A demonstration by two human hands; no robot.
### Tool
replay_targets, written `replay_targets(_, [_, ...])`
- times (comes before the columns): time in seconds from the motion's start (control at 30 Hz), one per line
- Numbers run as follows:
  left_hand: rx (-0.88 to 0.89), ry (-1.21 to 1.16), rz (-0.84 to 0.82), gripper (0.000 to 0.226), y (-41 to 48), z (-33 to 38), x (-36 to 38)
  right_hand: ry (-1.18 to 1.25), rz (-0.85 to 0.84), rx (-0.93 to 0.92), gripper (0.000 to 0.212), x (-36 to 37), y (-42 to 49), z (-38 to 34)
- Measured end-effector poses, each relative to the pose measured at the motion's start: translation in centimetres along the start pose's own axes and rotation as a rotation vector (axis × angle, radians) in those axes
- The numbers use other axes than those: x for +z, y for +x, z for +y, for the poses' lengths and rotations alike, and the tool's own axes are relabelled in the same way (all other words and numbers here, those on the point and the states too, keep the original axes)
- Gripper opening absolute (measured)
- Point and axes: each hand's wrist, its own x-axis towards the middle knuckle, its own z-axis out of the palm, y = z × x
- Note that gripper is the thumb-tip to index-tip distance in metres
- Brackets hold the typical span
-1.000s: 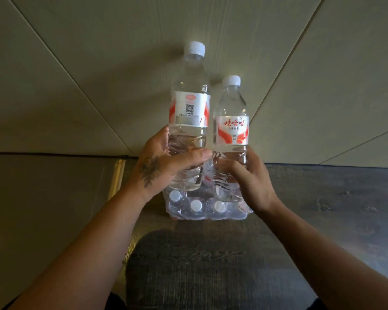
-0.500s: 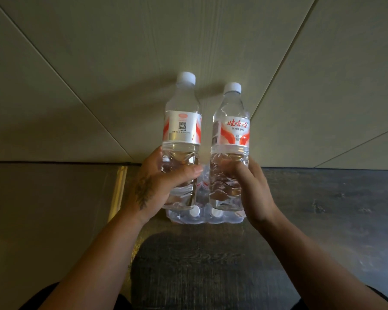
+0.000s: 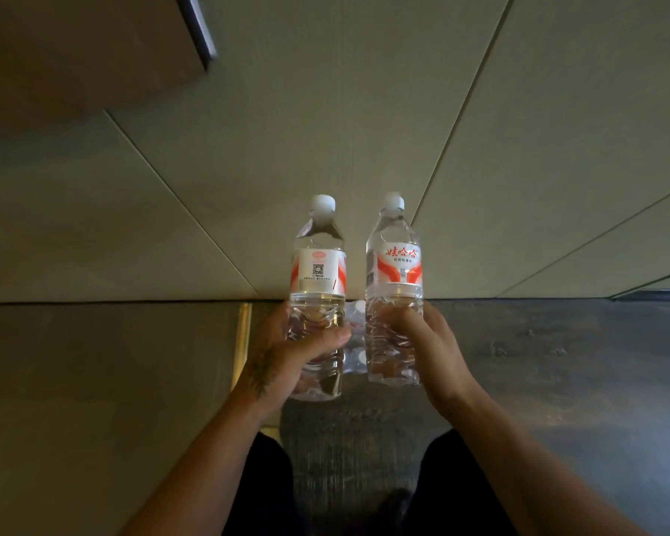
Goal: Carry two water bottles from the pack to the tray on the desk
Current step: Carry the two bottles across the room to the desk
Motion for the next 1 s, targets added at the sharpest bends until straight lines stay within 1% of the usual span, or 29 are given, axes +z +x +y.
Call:
replay_targets(0.13, [-0.050,0.009,-0.001,0.072,-6.7,8.4,-0.3,0.009,-0.006,0.058,0.075,0.2,-6.9,-8.5])
replay_targets(0.23, [-0.056,0.022,-0.013,0.075,-12.2,14.8,-0.1,0.009,-0.020,0.059,0.073,0.2,-12.5,-15.3])
replay_targets(0.37, [-0.087,0.014,-0.032,0.066,-19.4,22.6,0.0,0.061,-0.003,0.080,0.074,-0.2,-19.5,-23.0])
replay_targets(0.53, [-0.114,0.023,-0.042,0.084,-26.0,30.3,0.4,0.124,-0.002,0.103,0.076,-1.0,-25.8,-30.3])
replay_targets(0.67, [-0.097,0.059,-0.048,0.089,-29.0,34.1,1.0,0.135,0.004,0.078,0.069,-1.7,-28.5,-34.3])
replay_targets(0.77, [-0.077,0.073,-0.054,0.081,-30.0,35.4,1.5,0.126,0.040,0.032,0.070,-1.9,-29.5,-35.4])
replay_targets(0.83, [-0.040,0.092,-0.101,0.072,-30.5,36.2,1.7,0.123,0.085,-0.003,0.068,-2.0,-30.3,-35.8])
replay_targets(0.87, [-0.022,0.098,-0.134,0.072,-30.6,36.7,1.8,0.124,0.111,-0.017,0.067,-2.1,-30.7,-36.0])
replay_targets(1.0, [0.011,0.135,-0.287,0.089,-30.6,38.3,2.4,0.209,0.236,-0.033,0.069,-2.2,-33.1,-35.7])
